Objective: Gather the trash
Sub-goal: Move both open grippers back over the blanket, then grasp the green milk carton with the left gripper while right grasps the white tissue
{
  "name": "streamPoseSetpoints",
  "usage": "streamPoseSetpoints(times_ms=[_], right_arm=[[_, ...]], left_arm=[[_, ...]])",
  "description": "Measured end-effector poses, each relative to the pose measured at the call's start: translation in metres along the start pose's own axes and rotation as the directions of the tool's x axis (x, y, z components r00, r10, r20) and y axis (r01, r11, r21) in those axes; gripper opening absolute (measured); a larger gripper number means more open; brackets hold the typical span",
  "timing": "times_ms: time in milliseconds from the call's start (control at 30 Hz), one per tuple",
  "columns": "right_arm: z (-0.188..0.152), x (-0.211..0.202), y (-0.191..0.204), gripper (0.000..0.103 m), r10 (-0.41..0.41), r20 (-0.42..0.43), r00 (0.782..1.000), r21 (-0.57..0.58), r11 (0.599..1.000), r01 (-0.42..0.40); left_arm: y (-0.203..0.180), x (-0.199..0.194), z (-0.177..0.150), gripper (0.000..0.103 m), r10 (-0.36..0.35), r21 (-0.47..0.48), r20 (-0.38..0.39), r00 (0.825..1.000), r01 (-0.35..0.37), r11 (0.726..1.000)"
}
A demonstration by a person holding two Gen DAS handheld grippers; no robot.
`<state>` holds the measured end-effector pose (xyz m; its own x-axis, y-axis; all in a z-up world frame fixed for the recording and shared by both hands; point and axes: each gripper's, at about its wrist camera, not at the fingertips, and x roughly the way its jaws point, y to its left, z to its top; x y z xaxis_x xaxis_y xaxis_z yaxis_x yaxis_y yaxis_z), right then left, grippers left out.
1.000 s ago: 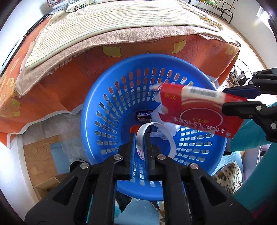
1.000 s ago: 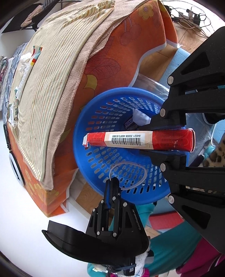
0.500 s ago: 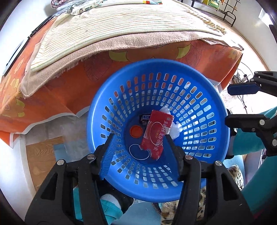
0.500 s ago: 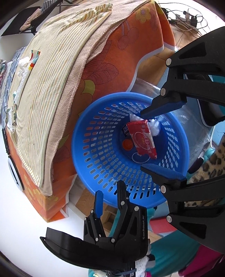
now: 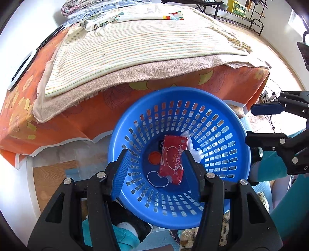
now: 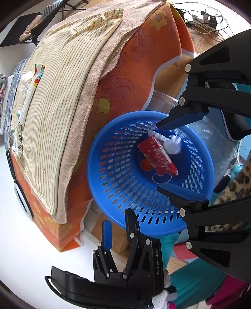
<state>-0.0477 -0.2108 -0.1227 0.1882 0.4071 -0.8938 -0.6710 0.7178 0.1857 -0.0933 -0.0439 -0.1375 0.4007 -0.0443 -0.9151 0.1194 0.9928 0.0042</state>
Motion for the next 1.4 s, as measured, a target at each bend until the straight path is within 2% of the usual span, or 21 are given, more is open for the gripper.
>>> streamPoseSetpoints(times_ms=[300,633,767,800,833,1000,1100,1233,1400], right_arm=[[0.019,-0.014,-0.014,0.056,-0.006,0.055,0.998,0.043,0.999,0.004],[0.056,-0.033,-0.036,0.056,-0.029,0.117,0.993,0.098,0.995,0.017],[0.077,-0.042,-0.049,0.067,-0.057,0.155,0.986,0.121,0.992,0.038],[0.081,-0.045,-0.053,0.069,-0.065,0.161,0.985,0.130,0.991,0.044],[0.086,-0.045,-0.055,0.069,-0.068,0.166,0.984,0.137,0.990,0.045],[0.109,-0.047,-0.074,0.070,-0.096,0.169,0.981,0.178,0.982,0.066],[0.125,-0.046,-0.086,0.071,-0.105,0.165,0.981,0.211,0.975,0.069],[0.149,-0.043,-0.103,0.072,-0.115,0.156,0.981,0.251,0.965,0.073],[0.179,-0.040,-0.124,0.072,-0.129,0.175,0.976,0.273,0.959,0.078]], left_arm=[[0.022,-0.024,0.041,0.057,-0.041,-0.073,0.076,0.996,0.047,0.996],[0.055,-0.043,0.094,0.057,-0.009,-0.122,0.139,0.990,0.026,0.992],[0.072,-0.040,0.115,0.057,-0.012,-0.164,0.132,0.991,0.034,0.986],[0.075,-0.038,0.120,0.061,-0.011,-0.172,0.125,0.992,0.033,0.985],[0.079,-0.036,0.125,0.068,-0.012,-0.181,0.121,0.993,0.033,0.983],[0.102,-0.024,0.154,0.070,-0.034,-0.253,0.091,0.995,0.056,0.966],[0.116,-0.015,0.175,0.080,-0.043,-0.289,0.068,0.997,0.061,0.955],[0.137,-0.004,0.207,0.081,-0.055,-0.339,0.056,0.997,0.071,0.938],[0.160,0.008,0.252,0.081,-0.036,-0.373,0.063,0.997,0.057,0.926]])
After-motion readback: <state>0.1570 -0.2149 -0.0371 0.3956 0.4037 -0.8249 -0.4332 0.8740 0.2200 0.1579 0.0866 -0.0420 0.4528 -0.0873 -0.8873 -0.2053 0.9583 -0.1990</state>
